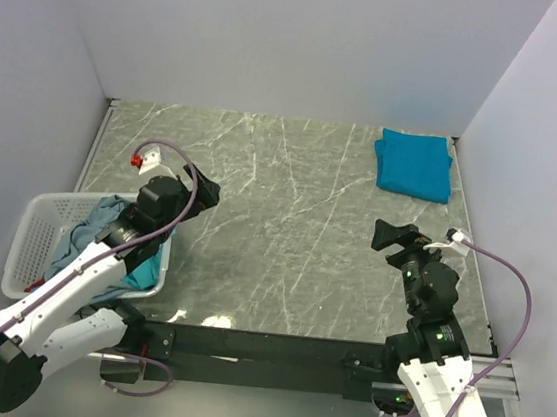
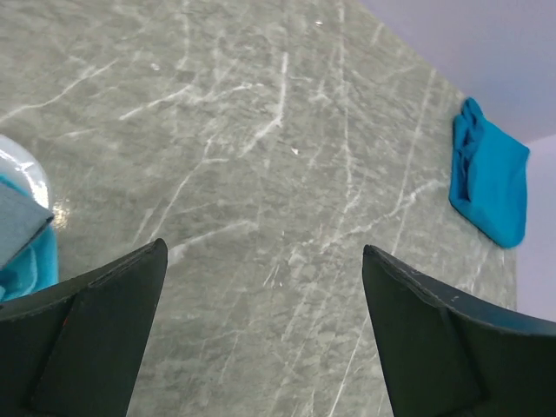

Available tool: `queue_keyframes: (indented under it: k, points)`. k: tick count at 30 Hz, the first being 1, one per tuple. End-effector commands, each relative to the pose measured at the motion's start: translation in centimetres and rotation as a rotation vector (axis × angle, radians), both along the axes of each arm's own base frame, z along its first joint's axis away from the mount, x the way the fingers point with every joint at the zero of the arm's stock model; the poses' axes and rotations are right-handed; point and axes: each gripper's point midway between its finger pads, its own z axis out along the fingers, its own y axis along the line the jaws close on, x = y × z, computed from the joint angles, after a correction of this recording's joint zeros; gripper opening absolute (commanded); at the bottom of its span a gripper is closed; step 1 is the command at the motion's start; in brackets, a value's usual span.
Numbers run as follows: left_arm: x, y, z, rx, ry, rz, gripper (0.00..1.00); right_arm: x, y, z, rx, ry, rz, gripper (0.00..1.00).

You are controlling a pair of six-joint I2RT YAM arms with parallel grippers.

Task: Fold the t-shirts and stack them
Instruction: Grab the tshirt from the pile

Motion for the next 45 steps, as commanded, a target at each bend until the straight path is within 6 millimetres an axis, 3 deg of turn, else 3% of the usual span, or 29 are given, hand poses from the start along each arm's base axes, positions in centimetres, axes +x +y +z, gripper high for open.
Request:
queue_keyframes:
  k: [1,2,3,5,8,9,13,17,20,28,33,39,40,42,43,45]
  points:
    - [0.9,1.4,2.4,-0.023,0.004,0.128,0.99,0.0,0.8,1.9,0.029,-0.078,0.040,1.00]
    - [0.0,2.5,1.0,0.022,0.082,0.167,0.99,-0.1,0.9,1.7,0.030,-0.076,0.044,1.00]
    - [0.2,3.0,2.5,-0.017,0.081,0.225,0.99,-0.1,1.0,1.6,0.026,-0.075,0.051,1.00]
    - [-1.2,6.0,1.0,0.058,0.174,0.380,0.99,0.0,1.2,0.7,0.022,-0.061,0.061,1.00]
    - [-2.4,8.8,1.7,0.029,0.204,0.589,0.99,0.1,1.7,0.3,0.040,-0.052,0.081,1.00]
    - [-3.7,9.8,1.5,0.036,0.250,0.649,0.99,0.1,1.7,0.2,0.023,-0.048,0.090,1.00]
    - [-6.9,12.3,1.2,0.069,0.331,0.766,0.99,0.4,2.7,-0.5,0.019,-0.027,0.136,1.00]
    - [-9.3,13.9,0.1,0.126,0.416,0.799,0.99,0.5,2.7,-1.4,-0.001,0.022,0.139,1.00]
    - [-10.6,15.0,-1.9,0.148,0.487,0.819,0.99,0.5,3.0,-2.0,-0.006,0.036,0.159,0.99]
    - [-11.8,17.8,-3.1,0.218,0.574,0.897,0.99,0.9,3.3,-2.8,-0.014,0.063,0.170,0.98]
    - [-12.2,17.9,-4.2,0.245,0.643,0.869,0.94,1.0,3.3,-3.2,-0.018,0.084,0.170,0.97]
    - [-12.5,17.4,-4.5,0.239,0.669,0.824,0.70,1.1,3.1,-3.6,-0.025,0.097,0.154,0.96]
    - [-12.4,17.3,-4.4,0.237,0.664,0.819,0.58,1.1,3.1,-3.6,-0.022,0.099,0.155,0.96]
    - [-12.1,17.1,-4.2,0.222,0.645,0.802,0.44,1.1,3.0,-3.6,-0.028,0.101,0.151,0.96]
    - [-11.7,16.9,-4.0,0.212,0.630,0.789,0.24,1.1,2.9,-3.7,-0.028,0.106,0.143,0.96]
    - [-11.5,17.1,-3.6,0.219,0.615,0.784,0.03,1.2,2.7,-3.9,-0.028,0.112,0.132,0.96]
